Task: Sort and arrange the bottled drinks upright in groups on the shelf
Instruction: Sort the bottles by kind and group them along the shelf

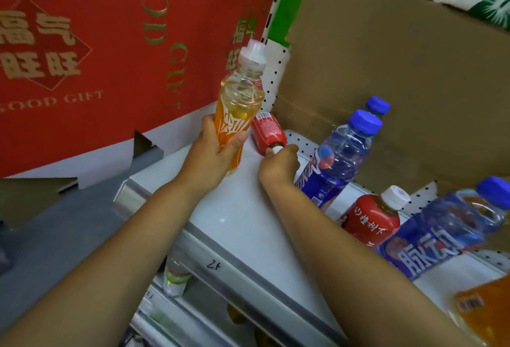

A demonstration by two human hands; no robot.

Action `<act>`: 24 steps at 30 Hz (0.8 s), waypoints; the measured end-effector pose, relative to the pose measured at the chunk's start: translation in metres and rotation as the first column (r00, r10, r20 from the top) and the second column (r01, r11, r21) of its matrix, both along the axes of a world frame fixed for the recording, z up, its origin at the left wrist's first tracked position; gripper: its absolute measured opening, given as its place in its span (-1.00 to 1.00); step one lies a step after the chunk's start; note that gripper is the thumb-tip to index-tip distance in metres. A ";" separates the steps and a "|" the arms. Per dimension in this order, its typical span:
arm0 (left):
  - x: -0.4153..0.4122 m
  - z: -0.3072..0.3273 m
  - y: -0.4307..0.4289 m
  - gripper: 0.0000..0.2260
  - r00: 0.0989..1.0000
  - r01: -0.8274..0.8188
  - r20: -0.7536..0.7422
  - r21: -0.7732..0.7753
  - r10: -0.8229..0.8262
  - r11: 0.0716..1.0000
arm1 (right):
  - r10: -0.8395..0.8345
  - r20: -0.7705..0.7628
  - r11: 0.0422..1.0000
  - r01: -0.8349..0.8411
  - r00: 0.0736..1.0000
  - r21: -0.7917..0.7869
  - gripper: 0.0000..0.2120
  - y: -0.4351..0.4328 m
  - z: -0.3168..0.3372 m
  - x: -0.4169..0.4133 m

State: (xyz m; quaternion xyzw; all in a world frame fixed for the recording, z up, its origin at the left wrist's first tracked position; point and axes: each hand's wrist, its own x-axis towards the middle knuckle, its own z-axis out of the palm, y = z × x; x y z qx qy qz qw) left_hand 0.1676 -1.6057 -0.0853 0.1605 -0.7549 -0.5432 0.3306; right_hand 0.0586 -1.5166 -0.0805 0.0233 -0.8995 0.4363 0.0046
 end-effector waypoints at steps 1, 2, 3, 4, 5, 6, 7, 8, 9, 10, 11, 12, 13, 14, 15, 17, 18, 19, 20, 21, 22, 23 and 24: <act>0.000 0.000 -0.001 -0.50 1.000 0.004 0.000 0.005 -0.004 1.000 | 0.007 -0.017 1.000 -0.007 1.000 0.009 -0.56 0.000 -0.001 0.003; 0.000 -0.001 -0.001 -0.50 1.000 0.003 -0.001 0.006 -0.003 1.000 | 0.021 -0.036 1.000 -0.021 0.999 0.010 -0.54 0.000 -0.001 0.008; -0.001 -0.002 -0.002 -0.50 1.000 -0.003 -0.006 0.000 0.003 1.000 | 0.042 -0.056 0.999 -0.042 0.998 -0.002 -0.53 0.001 -0.001 0.014; -0.001 -0.002 -0.002 -0.50 1.000 -0.011 -0.011 -0.010 0.011 1.000 | 0.069 -0.076 0.997 -0.070 0.995 -0.020 -0.54 0.003 0.000 0.022; -0.001 -0.003 -0.002 -0.50 1.000 -0.017 -0.012 -0.020 0.017 1.000 | 0.098 -0.094 0.994 -0.102 0.991 -0.040 -0.56 0.008 0.002 0.032; -0.001 -0.003 -0.001 -0.50 1.000 -0.022 -0.009 -0.026 0.021 0.999 | 0.127 -0.113 0.989 -0.134 0.986 -0.057 -0.59 0.014 0.005 0.043; -0.001 -0.002 0.000 -0.50 1.000 -0.028 -0.004 -0.029 0.027 0.999 | 0.153 -0.139 0.984 -0.164 0.978 -0.072 -0.63 0.021 0.008 0.055; 0.000 -0.001 0.001 -0.49 0.999 -0.034 -0.001 -0.029 0.034 0.999 | 0.176 -0.177 0.978 -0.193 0.968 -0.084 -0.69 0.030 0.011 0.068; 0.000 -0.001 0.003 -0.48 0.999 -0.042 0.001 -0.028 0.042 0.999 | 0.196 -0.220 0.970 -0.221 0.956 -0.100 -0.74 0.038 0.014 0.079; 0.001 0.000 0.004 -0.48 0.999 -0.051 -0.002 -0.031 0.051 0.998 | 0.208 -0.258 0.962 -0.245 0.944 -0.123 -0.78 0.046 0.018 0.090; 0.001 0.001 0.005 -0.48 0.998 -0.060 -0.003 -0.038 0.060 0.997 | 0.211 -0.290 0.955 -0.260 0.934 -0.143 -0.79 0.053 0.020 0.098; 0.002 0.002 0.005 -0.48 0.998 -0.063 0.001 -0.045 0.063 0.997 | 0.205 -0.325 0.950 -0.267 0.923 -0.161 -0.80 0.059 0.024 0.104; 0.003 0.002 0.005 -0.48 0.998 -0.060 0.012 -0.048 0.061 0.997 | 0.195 -0.360 0.946 -0.272 0.912 -0.175 -0.80 0.064 0.027 0.109; 0.003 0.003 0.006 -0.49 0.998 -0.056 0.026 -0.052 0.057 0.997 | 0.186 -0.391 0.942 -0.277 0.901 -0.188 -0.81 0.069 0.030 0.113; 0.004 0.004 0.006 -0.48 0.997 -0.056 0.042 -0.068 0.059 0.996 | 0.181 -0.412 0.937 -0.283 0.893 -0.204 -0.83 0.075 0.034 0.116; 0.006 0.006 0.008 -0.45 0.993 -0.065 0.085 -0.143 0.078 0.988 | 0.191 -0.428 0.922 -0.311 0.883 -0.231 -0.83 0.090 0.040 0.122; 0.008 0.006 0.009 -0.44 0.990 -0.064 0.113 -0.186 0.086 0.980 | 0.203 -0.437 0.918 -0.326 0.876 -0.226 -0.82 0.096 0.043 0.124; 0.010 0.008 0.010 -0.43 0.986 -0.056 0.141 -0.222 0.089 0.974 | 0.219 -0.442 0.918 -0.337 0.870 -0.209 -0.80 0.103 0.047 0.126; 0.011 0.010 0.011 -0.42 0.981 -0.042 0.176 -0.247 0.088 0.968 | 0.236 -0.437 0.918 -0.347 0.868 -0.193 -0.79 0.108 0.050 0.128; 0.012 0.012 0.013 -0.42 0.973 -0.022 0.218 -0.260 0.080 0.965 | 0.257 -0.424 0.915 -0.360 0.868 -0.182 -0.78 0.112 0.052 0.129; 0.014 0.016 0.016 -0.41 0.962 0.003 0.265 -0.267 0.071 0.964 | 0.280 -0.416 0.911 -0.376 0.865 -0.169 -0.77 0.116 0.054 0.129; 0.016 0.018 0.019 -0.42 0.947 0.028 0.315 -0.275 0.063 0.961 | 0.302 -0.414 0.907 -0.393 0.859 -0.152 -0.76 0.119 0.057 0.129; 0.020 0.020 0.025 -0.43 0.929 0.038 0.363 -0.271 0.065 0.962 | 0.324 -0.411 0.904 -0.407 0.852 -0.133 -0.75 0.122 0.059 0.128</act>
